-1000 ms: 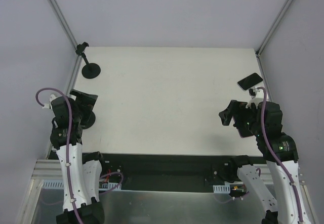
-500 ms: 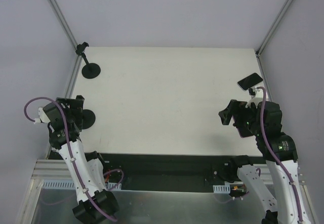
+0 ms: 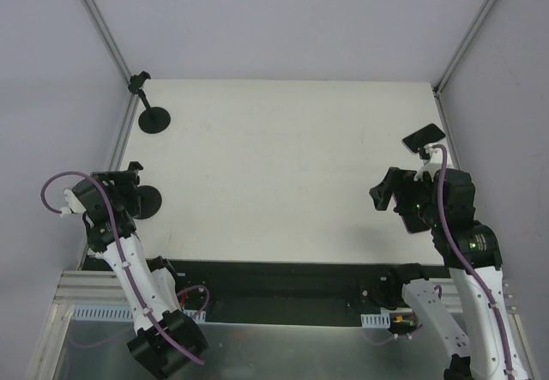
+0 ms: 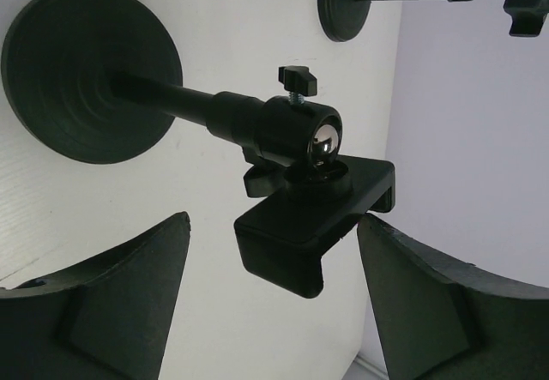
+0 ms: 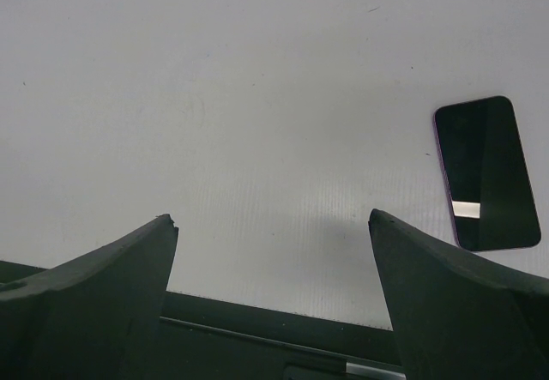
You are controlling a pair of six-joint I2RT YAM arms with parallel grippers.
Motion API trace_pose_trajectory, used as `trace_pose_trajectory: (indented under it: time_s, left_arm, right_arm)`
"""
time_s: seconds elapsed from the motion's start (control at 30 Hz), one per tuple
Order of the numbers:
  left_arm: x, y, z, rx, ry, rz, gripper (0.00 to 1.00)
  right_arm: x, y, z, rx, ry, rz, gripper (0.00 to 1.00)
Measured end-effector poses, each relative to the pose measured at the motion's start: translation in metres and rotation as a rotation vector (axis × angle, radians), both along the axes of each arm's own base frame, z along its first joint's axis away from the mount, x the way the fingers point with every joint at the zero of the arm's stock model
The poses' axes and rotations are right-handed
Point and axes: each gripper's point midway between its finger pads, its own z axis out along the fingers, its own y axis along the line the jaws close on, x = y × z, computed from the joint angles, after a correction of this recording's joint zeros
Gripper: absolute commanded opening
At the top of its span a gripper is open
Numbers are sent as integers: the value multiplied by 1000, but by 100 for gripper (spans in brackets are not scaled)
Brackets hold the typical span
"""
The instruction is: Place the phone on the phone stand
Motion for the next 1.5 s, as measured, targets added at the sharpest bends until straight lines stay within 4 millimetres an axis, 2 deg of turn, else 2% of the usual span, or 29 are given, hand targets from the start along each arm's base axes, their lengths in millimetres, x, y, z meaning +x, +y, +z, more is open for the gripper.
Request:
trace_pose_trajectory:
  time_s: [0.07,0.17,0.2,0.27,0.3,0.4,0.43,0.53,0.67,0.8,0.9,1.03,1.2,1.43,1.47,1.5]
  left_arm:
    - [3,0,2,1,-20,-9,72]
    - [6,1,5,7,-36,-13,63]
    - [7,2,6,12,-41,-13,55]
    - [9,3,9,23,-52,-17,47]
    - [9,3,10,30,-57,-21,36]
    - [11,4,9,44,-57,-39,22]
    - [12,3,9,46,-56,-48,15]
    - [14,-1,6,51,-52,-84,5]
    - [18,-6,6,51,-68,-138,0]
    - [27,-20,6,37,-121,-231,0]
    - [38,-43,6,33,-143,-361,0]
    - [49,-107,8,28,-156,-666,0]
    - [44,-184,10,-15,-153,-1015,0]
    - [33,-249,11,-31,-134,-1293,0]
    - [32,-255,12,-35,-134,-1319,5]
    - [30,-261,13,-38,-136,-1350,17]
  right_arm:
    - [0,0,0,-1,3,0,96]
    - [1,0,-1,-1,8,0,96]
    - [1,0,-2,-1,9,0,96]
    - [1,0,-2,-1,9,0,96]
    - [1,0,-1,1,8,0,96]
    - [-1,0,0,4,1,0,96]
    - [-1,0,0,5,-2,0,96]
    - [-2,0,0,4,-1,0,96]
    - [-3,1,-3,6,16,3,96]
    - [-4,4,-1,27,12,7,96]
    - [-2,7,2,45,5,12,96]
    - [4,11,-4,58,35,13,96]
    - [3,10,-29,50,99,5,96]
    - [5,9,-37,42,136,-4,96]
    - [6,10,-38,41,142,-6,96]
    - [8,9,-40,39,152,-10,96]
